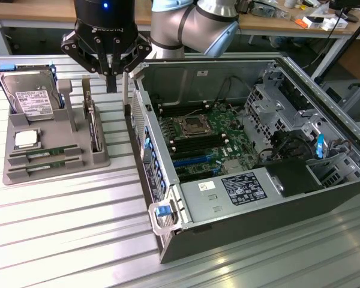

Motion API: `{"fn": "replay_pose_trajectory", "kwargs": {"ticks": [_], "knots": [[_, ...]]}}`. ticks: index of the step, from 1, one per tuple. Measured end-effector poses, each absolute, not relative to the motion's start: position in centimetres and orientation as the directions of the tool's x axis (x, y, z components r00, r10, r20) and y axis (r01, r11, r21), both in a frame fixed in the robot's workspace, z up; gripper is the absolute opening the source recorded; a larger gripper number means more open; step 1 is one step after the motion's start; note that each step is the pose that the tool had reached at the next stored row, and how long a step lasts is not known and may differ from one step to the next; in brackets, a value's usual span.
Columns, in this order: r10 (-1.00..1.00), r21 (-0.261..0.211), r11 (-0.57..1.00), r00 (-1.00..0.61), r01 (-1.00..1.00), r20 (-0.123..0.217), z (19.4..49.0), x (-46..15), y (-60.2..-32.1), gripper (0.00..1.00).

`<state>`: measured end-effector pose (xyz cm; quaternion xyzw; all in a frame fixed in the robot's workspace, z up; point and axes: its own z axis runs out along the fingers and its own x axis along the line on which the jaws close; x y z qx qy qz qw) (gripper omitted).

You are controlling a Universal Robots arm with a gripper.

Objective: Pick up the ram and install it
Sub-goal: 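Reach for the ram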

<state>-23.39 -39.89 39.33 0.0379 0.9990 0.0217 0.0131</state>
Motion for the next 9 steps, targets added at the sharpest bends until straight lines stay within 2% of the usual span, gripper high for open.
{"fn": "replay_pose_trajectory", "kwargs": {"ticks": [9], "knots": [[0.076, 0.044, 0.996, -0.997, 0.075, -0.024, 39.33, -24.16, -39.89, 0.11]]}}
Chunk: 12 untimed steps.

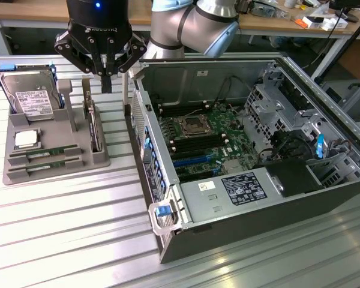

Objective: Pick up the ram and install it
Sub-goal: 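Reach for the ram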

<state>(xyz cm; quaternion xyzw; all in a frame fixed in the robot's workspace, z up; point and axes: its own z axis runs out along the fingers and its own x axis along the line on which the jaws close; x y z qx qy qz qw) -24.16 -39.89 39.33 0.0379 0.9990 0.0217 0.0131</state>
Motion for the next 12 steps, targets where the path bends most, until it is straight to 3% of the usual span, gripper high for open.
{"fn": "replay_pose_trajectory", "kwargs": {"ticks": [12], "knots": [[0.076, 0.044, 0.996, -0.997, 0.075, -0.024, 39.33, -25.13, -39.89, 0.11]]}}
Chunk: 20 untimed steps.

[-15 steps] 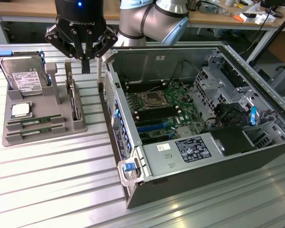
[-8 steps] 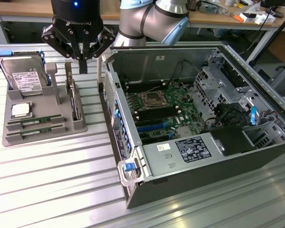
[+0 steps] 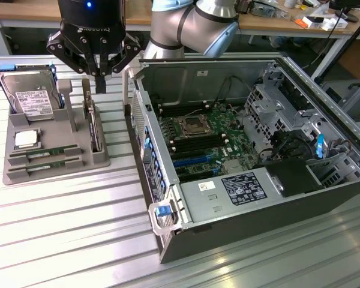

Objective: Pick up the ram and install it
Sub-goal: 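Reach for the ram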

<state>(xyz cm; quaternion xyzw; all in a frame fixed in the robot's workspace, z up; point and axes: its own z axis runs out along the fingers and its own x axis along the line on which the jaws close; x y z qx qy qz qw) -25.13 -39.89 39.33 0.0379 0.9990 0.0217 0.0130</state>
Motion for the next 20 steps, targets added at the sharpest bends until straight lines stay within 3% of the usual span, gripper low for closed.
{"fn": "replay_pose_trajectory", "kwargs": {"ticks": [20], "knots": [[0.076, 0.044, 0.996, -0.997, 0.075, -0.024, 39.3, -27.0, -39.9, 0.11]]}}
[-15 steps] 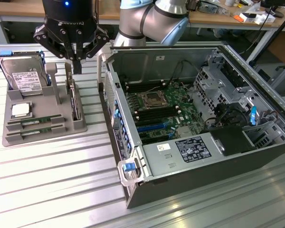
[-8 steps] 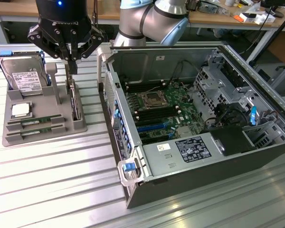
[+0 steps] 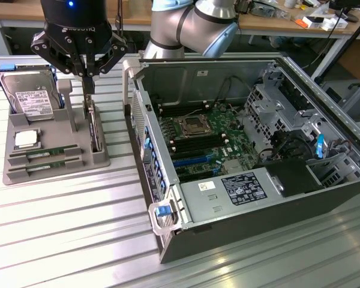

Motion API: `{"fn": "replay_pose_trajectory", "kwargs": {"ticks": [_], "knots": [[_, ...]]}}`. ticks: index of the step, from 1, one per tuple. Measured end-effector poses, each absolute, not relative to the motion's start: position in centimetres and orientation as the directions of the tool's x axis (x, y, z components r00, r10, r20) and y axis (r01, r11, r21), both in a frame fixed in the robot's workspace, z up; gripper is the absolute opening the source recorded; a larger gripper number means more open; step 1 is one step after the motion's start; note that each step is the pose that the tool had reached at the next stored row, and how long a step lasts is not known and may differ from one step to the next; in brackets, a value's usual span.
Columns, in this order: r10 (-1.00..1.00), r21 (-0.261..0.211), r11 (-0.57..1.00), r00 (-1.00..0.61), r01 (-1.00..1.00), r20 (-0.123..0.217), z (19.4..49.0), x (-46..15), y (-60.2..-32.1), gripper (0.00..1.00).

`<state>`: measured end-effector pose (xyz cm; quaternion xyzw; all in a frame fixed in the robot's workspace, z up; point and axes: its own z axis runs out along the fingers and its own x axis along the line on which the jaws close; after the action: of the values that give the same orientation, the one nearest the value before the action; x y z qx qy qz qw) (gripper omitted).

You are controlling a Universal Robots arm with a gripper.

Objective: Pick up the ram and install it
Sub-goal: 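Reach for the ram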

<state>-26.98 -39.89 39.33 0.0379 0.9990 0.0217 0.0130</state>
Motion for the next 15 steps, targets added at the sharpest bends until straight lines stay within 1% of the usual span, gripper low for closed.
{"fn": "replay_pose_trajectory", "kwargs": {"ticks": [15], "knots": [[0.076, 0.044, 0.996, -0.997, 0.075, -0.024, 39.3, -28.2, -39.9, 0.11]]}}
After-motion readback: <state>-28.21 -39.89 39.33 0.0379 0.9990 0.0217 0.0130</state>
